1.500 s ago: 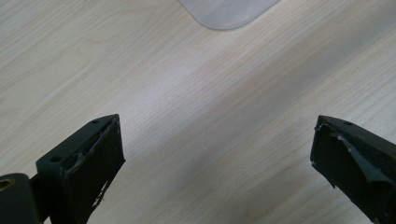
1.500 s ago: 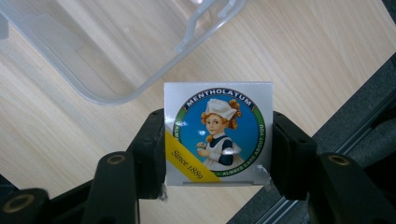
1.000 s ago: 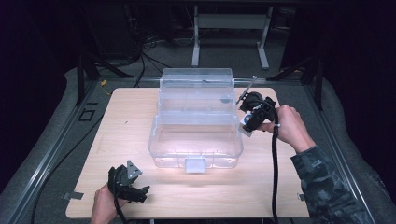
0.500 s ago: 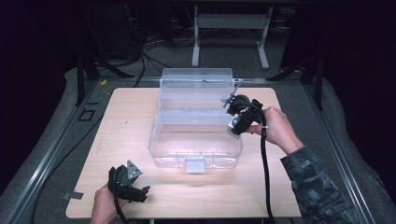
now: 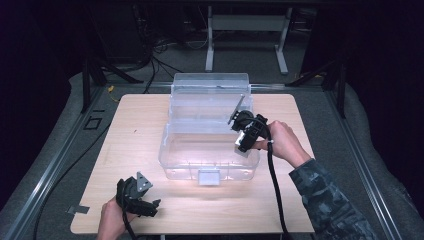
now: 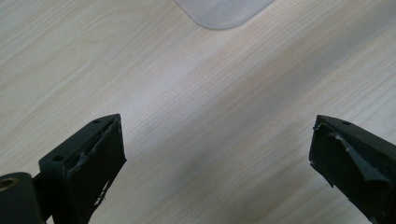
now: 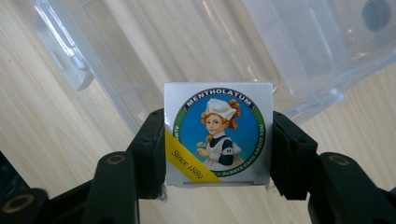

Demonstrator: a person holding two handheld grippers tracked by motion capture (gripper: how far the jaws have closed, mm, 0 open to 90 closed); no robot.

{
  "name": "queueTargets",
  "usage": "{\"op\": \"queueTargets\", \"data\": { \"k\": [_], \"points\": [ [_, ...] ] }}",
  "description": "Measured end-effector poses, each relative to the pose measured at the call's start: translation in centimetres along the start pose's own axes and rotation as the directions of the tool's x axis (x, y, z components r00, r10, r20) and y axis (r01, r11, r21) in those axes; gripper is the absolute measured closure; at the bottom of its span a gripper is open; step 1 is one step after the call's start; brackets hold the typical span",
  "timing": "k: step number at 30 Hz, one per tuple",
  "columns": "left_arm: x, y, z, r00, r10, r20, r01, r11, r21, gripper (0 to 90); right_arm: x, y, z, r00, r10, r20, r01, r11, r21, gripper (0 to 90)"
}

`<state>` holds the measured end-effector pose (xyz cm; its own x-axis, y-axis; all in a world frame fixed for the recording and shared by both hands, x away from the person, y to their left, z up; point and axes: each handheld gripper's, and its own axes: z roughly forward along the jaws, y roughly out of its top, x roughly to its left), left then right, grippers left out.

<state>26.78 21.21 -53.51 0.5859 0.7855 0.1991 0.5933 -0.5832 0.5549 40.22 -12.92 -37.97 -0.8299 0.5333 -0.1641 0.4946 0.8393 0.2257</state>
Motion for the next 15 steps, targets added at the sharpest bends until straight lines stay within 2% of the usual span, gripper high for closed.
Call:
{"op": "queueTargets", "data": {
  "k": [3, 4, 5, 6, 9, 10, 12, 14, 15],
  "points": [
    [0.0, 0.0, 0.0, 1.0, 0.0, 0.001, 0.0, 1.0, -0.002, 3.3, 0.1, 0.1, 0.5, 1.0, -0.005, -0.002, 0.005, 1.0, 0.01, 45.8],
    [0.0, 0.0, 0.0, 1.0, -0.002, 0.001, 0.002, 1.0, -0.002, 3.3, 0.1, 0.1, 0.8, 0.9996, -0.003, -0.027, 0.003, 1.0, 0.015, 45.8],
    [0.0, 0.0, 0.0, 1.0, -0.002, 0.003, 0.002, 1.0, -0.002, 3.3, 0.2, 0.1, 1.0, 0.9997, -0.001, -0.023, 0.001, 1.0, 0.007, 45.8],
    [0.0, 0.0, 0.0, 1.0, -0.003, 0.003, 0.003, 1.0, -0.002, 3.3, 0.3, 0.2, 1.2, 0.9998, -0.006, -0.02, 0.007, 1.0, 0.023, 45.8],
    [0.0, 0.0, 0.0, 1.0, -0.002, 0.004, 0.002, 1.0, -0.002, 3.4, 0.4, 0.2, 1.8, 0.9989, -0.007, -0.046, 0.008, 1.0, 0.029, 45.7],
    [0.0, 0.0, 0.0, 1.0, -0.002, 0.004, 0.002, 1.0, -0.002, 3.4, 0.5, 0.2, 2.0, 0.9995, -0.012, -0.03, 0.013, 0.999, 0.035, 45.7],
    [0.0, 0.0, 0.0, 1.0, -0.002, 0.006, 0.002, 1.0, 0.001, 3.4, 0.6, 0.1, 2.5, 0.9987, -0.012, -0.05, 0.014, 0.999, 0.046, 45.7],
    [0.0, 0.0, 0.0, 1.0, -0.002, 0.006, 0.002, 1.0, 0.001, 3.4, 0.6, 0.1, 2.6, 0.999, -0.014, -0.042, 0.016, 0.999, 0.042, 45.7],
    [0.0, 0.0, 0.0, 1.0, -0.002, 0.007, 0.002, 1.0, 0.002, 3.4, 0.6, 0.1, 2.7, 0.9985, -0.014, -0.053, 0.017, 0.998, 0.056, 45.7]
  ]
}}
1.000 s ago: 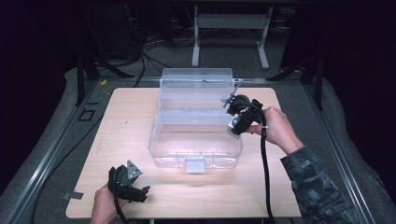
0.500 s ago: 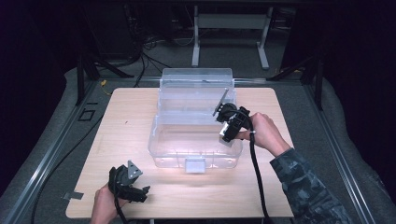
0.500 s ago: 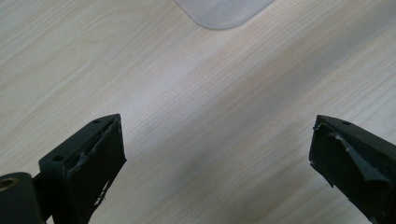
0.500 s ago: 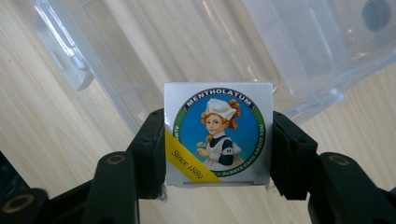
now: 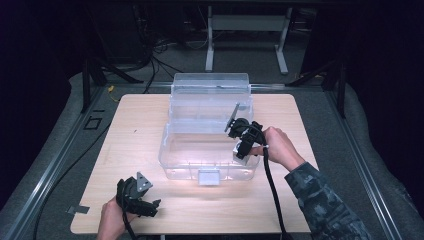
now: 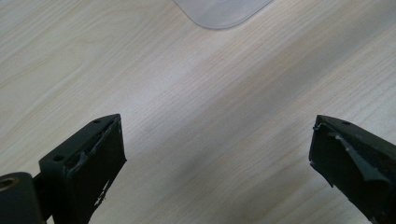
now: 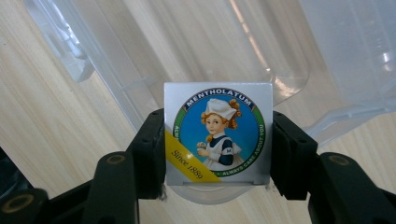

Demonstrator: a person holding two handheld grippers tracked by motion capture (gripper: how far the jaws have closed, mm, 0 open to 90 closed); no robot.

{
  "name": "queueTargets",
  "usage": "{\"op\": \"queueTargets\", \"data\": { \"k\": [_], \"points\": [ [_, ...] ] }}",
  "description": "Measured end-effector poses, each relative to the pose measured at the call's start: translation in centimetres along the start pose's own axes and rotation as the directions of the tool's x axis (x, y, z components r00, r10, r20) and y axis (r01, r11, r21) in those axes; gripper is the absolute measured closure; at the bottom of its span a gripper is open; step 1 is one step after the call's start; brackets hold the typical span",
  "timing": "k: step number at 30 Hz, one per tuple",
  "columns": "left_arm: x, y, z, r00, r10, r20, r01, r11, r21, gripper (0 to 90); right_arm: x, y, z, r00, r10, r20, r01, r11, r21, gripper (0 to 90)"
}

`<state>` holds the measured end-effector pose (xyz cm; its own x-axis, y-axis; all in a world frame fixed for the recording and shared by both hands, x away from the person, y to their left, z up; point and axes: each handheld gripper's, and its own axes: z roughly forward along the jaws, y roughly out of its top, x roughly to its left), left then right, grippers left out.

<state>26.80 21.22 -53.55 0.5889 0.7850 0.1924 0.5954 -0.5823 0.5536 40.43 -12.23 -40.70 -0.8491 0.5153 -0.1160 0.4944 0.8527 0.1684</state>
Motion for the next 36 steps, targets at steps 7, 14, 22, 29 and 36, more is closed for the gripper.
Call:
{"op": "queueTargets", "data": {
  "k": [7, 14, 22, 29, 36],
  "points": [
    [-0.1, 0.0, 0.0, 1.0, 0.006, 0.0, -0.006, 1.0, -0.001, 3.5, 0.1, -0.2, 1.1, 1.0, -0.003, -0.004, 0.003, 1.0, 0.027, 45.6],
    [-0.1, 0.0, 0.0, 1.0, 0.007, 0.003, -0.007, 1.0, -0.001, 3.5, 0.2, -0.3, 2.3, 0.9999, 0.005, -0.016, -0.004, 0.999, 0.038, 45.5],
    [0.0, 0.0, 0.0, 1.0, 0.006, 0.004, -0.006, 1.0, -0.003, 3.6, 0.1, -0.1, 2.9, 0.9997, 0.003, -0.026, -0.001, 0.997, 0.078, 45.4],
    [0.0, 0.0, 0.0, 1.0, 0.001, 0.003, -0.001, 1.0, -0.009, 3.6, 0.0, -0.1, 3.0, 0.9997, -0.002, -0.023, 0.005, 0.995, 0.099, 45.3],
    [0.0, 0.0, 0.0, 1.0, 0.005, 0.005, -0.005, 1.0, -0.003, 3.6, -0.2, -0.4, 3.7, 0.9995, 0.012, -0.028, -0.009, 0.995, 0.097, 45.4]
  ]
}}
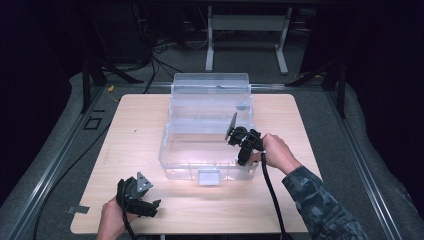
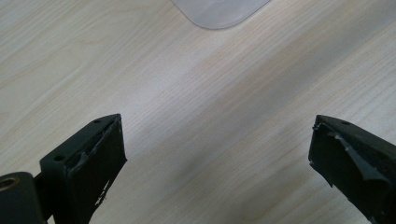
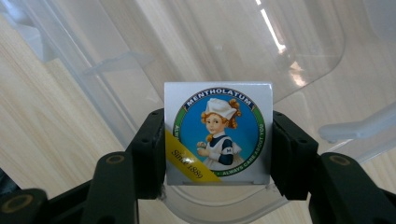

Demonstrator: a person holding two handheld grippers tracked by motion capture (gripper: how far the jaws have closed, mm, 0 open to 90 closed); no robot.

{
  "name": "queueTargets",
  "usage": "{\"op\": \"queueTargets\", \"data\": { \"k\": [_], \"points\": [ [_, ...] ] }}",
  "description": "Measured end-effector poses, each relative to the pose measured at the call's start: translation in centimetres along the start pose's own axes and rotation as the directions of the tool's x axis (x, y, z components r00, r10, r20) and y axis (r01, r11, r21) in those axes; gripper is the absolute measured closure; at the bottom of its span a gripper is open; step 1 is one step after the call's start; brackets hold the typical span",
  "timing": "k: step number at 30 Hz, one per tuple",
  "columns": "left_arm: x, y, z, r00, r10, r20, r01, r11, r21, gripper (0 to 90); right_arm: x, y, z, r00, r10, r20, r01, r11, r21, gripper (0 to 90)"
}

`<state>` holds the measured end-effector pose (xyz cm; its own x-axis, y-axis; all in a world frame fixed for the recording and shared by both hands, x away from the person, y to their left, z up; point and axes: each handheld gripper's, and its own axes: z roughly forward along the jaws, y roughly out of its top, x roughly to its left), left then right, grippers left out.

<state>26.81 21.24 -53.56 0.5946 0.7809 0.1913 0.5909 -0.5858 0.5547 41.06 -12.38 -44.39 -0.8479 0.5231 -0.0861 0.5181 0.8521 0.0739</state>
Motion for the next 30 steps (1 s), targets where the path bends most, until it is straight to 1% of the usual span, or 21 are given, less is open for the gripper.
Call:
{"op": "queueTargets", "data": {
  "k": [3, 4, 6, 7, 9, 11, 12, 15, 16, 18, 19, 20, 21, 22, 23, 24, 25, 26, 28, 29, 30],
  "points": [
    [0.0, 0.0, 0.1, 1.0, 0.0, -0.002, 0.0, 1.0, 0.0, 3.6, -0.1, -0.1, 0.2, 1.0, 0.006, 0.002, -0.006, 1.0, -0.014, 45.4],
    [0.0, 0.0, 0.1, 1.0, -0.002, -0.002, 0.002, 1.0, 0.0, 3.6, -0.1, -0.1, 0.2, 1.0, 0.006, -0.004, -0.006, 1.0, 0.005, 45.4],
    [0.0, 0.0, 0.0, 1.0, 0.0, 0.0, 0.0, 1.0, 0.001, 3.6, -0.2, -0.2, 0.4, 0.9999, 0.009, -0.004, -0.009, 1.0, 0.014, 45.4],
    [0.0, 0.0, 0.0, 1.0, -0.001, 0.0, 0.001, 1.0, 0.002, 3.6, -0.2, -0.2, 0.6, 0.9999, 0.013, -0.003, -0.013, 1.0, -0.006, 45.4],
    [0.0, 0.0, 0.0, 1.0, 0.0, -0.001, 0.0, 1.0, 0.003, 3.6, -0.3, -0.3, 0.8, 0.9998, 0.017, -0.014, -0.017, 1.0, -0.012, 45.4],
    [0.0, 0.0, 0.0, 1.0, 0.003, -0.006, -0.003, 1.0, 0.003, 3.9, -0.2, -0.2, 0.8, 1.0, 0.009, -0.003, -0.009, 1.0, -0.007, 45.4],
    [0.0, 0.0, 0.0, 1.0, 0.004, -0.006, -0.004, 1.0, 0.003, 4.5, -0.2, -0.1, 0.7, 1.0, 0.004, 0.002, -0.004, 1.0, 0.021, 45.4],
    [0.0, 0.0, 0.0, 1.0, 0.007, -0.006, -0.007, 1.0, 0.004, 4.4, -0.1, -0.1, 0.9, 1.0, 0.009, 0.004, -0.009, 1.0, 0.003, 45.3],
    [0.0, 0.0, 0.0, 1.0, 0.008, -0.006, -0.007, 1.0, 0.003, 4.4, -0.1, 0.0, 0.8, 1.0, 0.008, 0.002, -0.008, 1.0, 0.023, 45.3],
    [0.0, 0.0, 0.0, 1.0, 0.005, -0.005, -0.005, 1.0, 0.004, 4.4, -0.1, 0.1, 0.9, 1.0, 0.005, 0.006, -0.005, 1.0, 0.031, 45.3],
    [0.0, 0.0, 0.1, 1.0, 0.006, -0.004, -0.006, 1.0, 0.006, 4.4, 0.0, 0.1, 0.8, 0.9991, -0.001, 0.041, -0.001, 0.999, 0.04, 45.3],
    [0.0, 0.0, 0.1, 1.0, 0.005, -0.001, -0.005, 1.0, 0.008, 4.4, 0.0, 0.1, 0.9, 0.9991, -0.004, 0.041, 0.002, 0.999, 0.04, 45.3],
    [0.0, 0.0, 0.1, 1.0, 0.004, 0.001, -0.004, 1.0, 0.009, 4.4, 0.0, 0.2, 0.9, 0.9988, -0.007, 0.048, 0.004, 0.998, 0.063, 45.3],
    [0.0, -0.1, 0.1, 1.0, 0.004, 0.0, -0.004, 1.0, 0.009, 4.4, -0.1, 0.3, 0.9, 0.999, -0.006, 0.044, 0.003, 0.998, 0.064, 45.3],
    [0.1, -0.1, 0.1, 1.0, 0.006, -0.001, -0.006, 1.0, 0.007, 4.4, -0.2, 0.3, 1.1, 1.0, 0.003, 0.001, -0.003, 0.999, 0.044, 45.3],
    [0.0, 0.0, 0.1, 1.0, 0.005, -0.002, -0.005, 1.0, 0.006, 4.4, -0.1, 0.4, 1.0, 0.999, -0.007, 0.045, 0.003, 0.997, 0.072, 45.2],
    [0.0, 0.0, 0.1, 1.0, 0.005, -0.003, -0.005, 1.0, 0.006, 4.4, 0.0, 0.4, 1.1, 0.998, -0.008, 0.063, 0.004, 0.998, 0.066, 45.2],
    [0.0, 0.0, 0.1, 1.0, 0.005, -0.005, -0.005, 1.0, 0.004, 4.5, -0.2, 0.5, 1.1, 0.9999, -0.002, 0.015, 0.001, 0.998, 0.07, 45.3],
    [0.0, 0.0, 0.1, 1.0, 0.007, -0.003, -0.007, 1.0, 0.005, 4.4, -0.1, 0.5, 1.2, 0.9993, -0.003, 0.038, 0.0, 0.997, 0.077, 45.2],
    [0.0, 0.0, 0.1, 1.0, 0.006, 0.0, -0.006, 0.9999, 0.01, 4.4, 0.0, 0.5, 1.3, 0.9981, -0.005, 0.061, 0.001, 0.997, 0.071, 45.2],
    [0.0, 0.0, 0.1, 1.0, 0.007, -0.002, -0.007, 0.9999, 0.01, 4.4, -0.1, 0.5, 1.4, 0.9993, -0.001, 0.036, -0.002, 0.998, 0.066, 45.2]
  ]
}}
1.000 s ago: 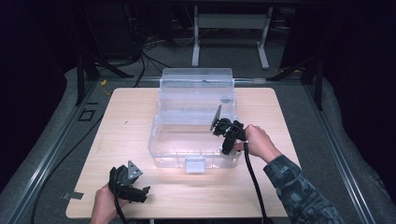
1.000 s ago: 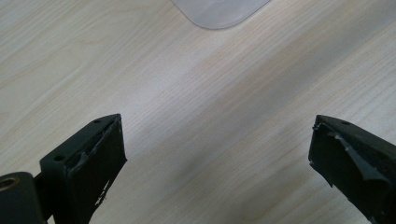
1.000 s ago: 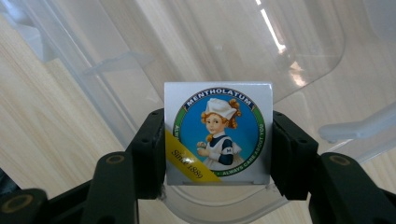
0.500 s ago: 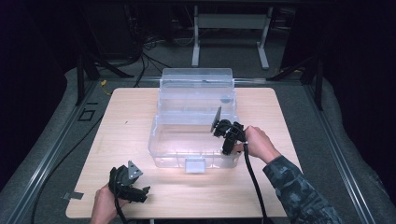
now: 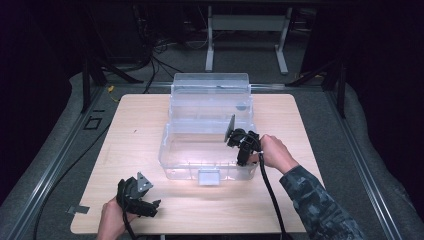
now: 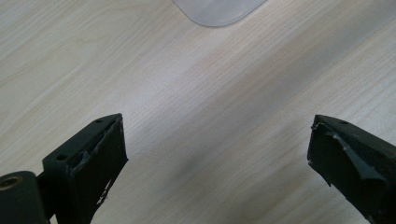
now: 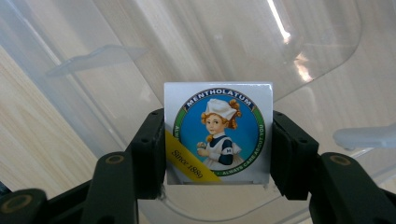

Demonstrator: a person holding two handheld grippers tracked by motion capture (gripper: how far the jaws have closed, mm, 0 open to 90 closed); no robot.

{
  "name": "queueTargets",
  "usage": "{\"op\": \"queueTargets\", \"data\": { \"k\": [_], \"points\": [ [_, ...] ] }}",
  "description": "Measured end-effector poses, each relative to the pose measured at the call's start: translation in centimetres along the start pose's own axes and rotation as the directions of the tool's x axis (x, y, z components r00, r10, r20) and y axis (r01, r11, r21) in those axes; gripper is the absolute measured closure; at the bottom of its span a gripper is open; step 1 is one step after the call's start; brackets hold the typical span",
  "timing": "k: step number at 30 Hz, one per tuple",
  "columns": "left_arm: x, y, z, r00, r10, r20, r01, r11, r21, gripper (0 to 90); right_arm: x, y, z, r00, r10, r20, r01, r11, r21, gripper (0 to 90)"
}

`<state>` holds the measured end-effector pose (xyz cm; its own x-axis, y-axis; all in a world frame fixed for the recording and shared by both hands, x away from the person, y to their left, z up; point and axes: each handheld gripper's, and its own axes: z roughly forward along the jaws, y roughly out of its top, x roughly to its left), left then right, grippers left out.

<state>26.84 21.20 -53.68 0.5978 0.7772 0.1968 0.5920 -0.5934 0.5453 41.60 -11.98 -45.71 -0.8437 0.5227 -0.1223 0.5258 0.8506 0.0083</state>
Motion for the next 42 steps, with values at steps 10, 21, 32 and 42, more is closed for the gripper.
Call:
{"op": "queueTargets", "data": {
  "k": [10, 21, 32, 42],
  "points": [
    [0.0, 0.0, 0.1, 1.0, 0.002, 0.004, -0.002, 0.9999, 0.01, 4.6, -0.1, 0.4, 0.3, 0.9999, -0.007, -0.012, 0.008, 0.999, 0.034, 45.0],
    [0.0, 0.0, 0.0, 1.0, 0.0, -0.002, 0.0, 1.0, 0.002, 4.4, -0.2, 0.5, 0.6, 0.9996, 0.002, -0.028, -0.001, 0.999, 0.049, 45.0],
    [0.1, -0.1, -0.1, 1.0, -0.005, -0.007, 0.005, 1.0, -0.005, 4.2, -0.8, 0.6, 1.0, 0.9921, 0.02, -0.124, -0.014, 0.999, 0.048, 44.5],
    [0.1, -0.1, 0.0, 1.0, -0.006, -0.005, 0.006, 1.0, -0.001, 4.1, -1.0, 0.5, 1.0, 0.9926, 0.029, -0.118, -0.021, 0.998, 0.066, 43.4]
  ]
}}
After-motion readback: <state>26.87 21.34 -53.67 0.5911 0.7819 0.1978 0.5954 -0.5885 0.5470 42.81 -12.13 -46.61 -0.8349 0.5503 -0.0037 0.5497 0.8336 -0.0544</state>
